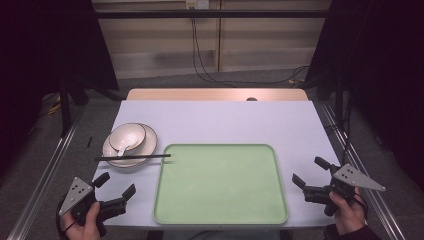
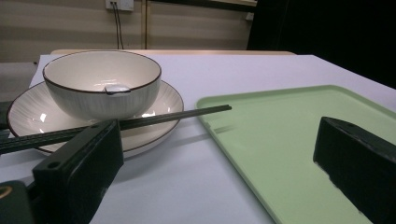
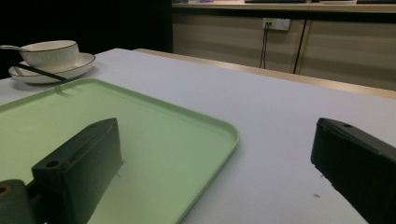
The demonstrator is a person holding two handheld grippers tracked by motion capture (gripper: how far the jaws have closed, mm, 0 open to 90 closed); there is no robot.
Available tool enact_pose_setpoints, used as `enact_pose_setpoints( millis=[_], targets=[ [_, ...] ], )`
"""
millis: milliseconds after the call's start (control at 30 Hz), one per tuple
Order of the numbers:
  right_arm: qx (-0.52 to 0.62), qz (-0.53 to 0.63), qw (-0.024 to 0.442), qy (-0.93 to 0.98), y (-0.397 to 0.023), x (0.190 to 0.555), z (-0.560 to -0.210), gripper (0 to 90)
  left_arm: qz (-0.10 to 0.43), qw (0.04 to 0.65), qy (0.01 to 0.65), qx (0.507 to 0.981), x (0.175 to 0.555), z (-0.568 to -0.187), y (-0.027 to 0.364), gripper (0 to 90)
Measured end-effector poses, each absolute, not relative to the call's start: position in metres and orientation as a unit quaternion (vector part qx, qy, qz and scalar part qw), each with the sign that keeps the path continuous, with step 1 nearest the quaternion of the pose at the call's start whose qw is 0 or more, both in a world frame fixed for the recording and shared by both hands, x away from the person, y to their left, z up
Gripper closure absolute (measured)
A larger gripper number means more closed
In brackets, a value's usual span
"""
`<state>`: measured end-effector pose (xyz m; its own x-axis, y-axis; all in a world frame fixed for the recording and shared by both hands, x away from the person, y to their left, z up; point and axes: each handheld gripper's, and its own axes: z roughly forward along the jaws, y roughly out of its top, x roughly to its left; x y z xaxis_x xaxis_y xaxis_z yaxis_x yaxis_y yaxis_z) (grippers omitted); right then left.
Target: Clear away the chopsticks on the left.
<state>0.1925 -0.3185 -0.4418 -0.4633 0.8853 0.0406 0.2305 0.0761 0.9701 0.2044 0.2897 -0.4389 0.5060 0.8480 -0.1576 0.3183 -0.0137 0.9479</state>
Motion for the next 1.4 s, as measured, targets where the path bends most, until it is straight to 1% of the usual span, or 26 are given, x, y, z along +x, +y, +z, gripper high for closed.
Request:
enact_pose_setpoints(
  millis=[267, 333, 367, 433, 533, 667, 767, 800, 967, 1067, 1167, 1333, 1400],
  targets=[
    [0.419, 0.536, 0.307, 0.666, -0.318, 0.192, -0.442, 1.4, 0.241, 0.542, 0.434, 0.678, 0.204, -0.438, 0.29, 1.4],
    [0.417, 0.538, 0.306, 0.666, -0.318, 0.192, -0.442, 1.4, 0.233, 0.545, 0.428, 0.683, 0.204, -0.438, 0.29, 1.6],
    [0.413, 0.538, 0.307, 0.667, -0.317, 0.192, -0.442, 1.4, 0.233, 0.542, 0.416, 0.692, 0.204, -0.436, 0.288, 1.8],
    [0.413, 0.537, 0.305, 0.669, -0.316, 0.191, -0.441, 1.4, 0.236, 0.551, 0.406, 0.69, 0.202, -0.433, 0.287, 2.1],
    [0.412, 0.538, 0.306, 0.668, -0.316, 0.192, -0.442, 1.4, 0.243, 0.544, 0.399, 0.697, 0.201, -0.429, 0.286, 2.1],
    [0.41, 0.539, 0.304, 0.67, -0.316, 0.192, -0.442, 1.4, 0.236, 0.545, 0.391, 0.703, 0.202, -0.425, 0.287, 2.2],
    [0.413, 0.54, 0.304, 0.668, -0.316, 0.192, -0.442, 1.5, 0.208, 0.54, 0.385, 0.719, 0.208, -0.421, 0.288, 2.2],
    [0.409, 0.54, 0.305, 0.669, -0.316, 0.192, -0.441, 1.5, 0.214, 0.529, 0.372, 0.733, 0.21, -0.419, 0.288, 2.8],
    [0.409, 0.541, 0.304, 0.669, -0.316, 0.192, -0.442, 1.6, 0.212, 0.508, 0.355, 0.755, 0.216, -0.416, 0.291, 3.3],
    [0.41, 0.542, 0.301, 0.669, -0.315, 0.192, -0.442, 1.7, 0.206, 0.502, 0.353, 0.762, 0.222, -0.416, 0.296, 4.3],
    [0.404, 0.54, 0.303, 0.674, -0.315, 0.192, -0.442, 1.8, 0.205, 0.491, 0.343, 0.774, 0.234, -0.416, 0.307, 9.0],
    [0.406, 0.54, 0.304, 0.672, -0.314, 0.192, -0.442, 1.8, 0.195, 0.486, 0.342, 0.78, 0.248, -0.417, 0.317, 9.0],
    [0.404, 0.54, 0.304, 0.672, -0.313, 0.192, -0.442, 1.8, 0.193, 0.487, 0.346, 0.778, 0.254, -0.417, 0.322, 10.6]
  ],
)
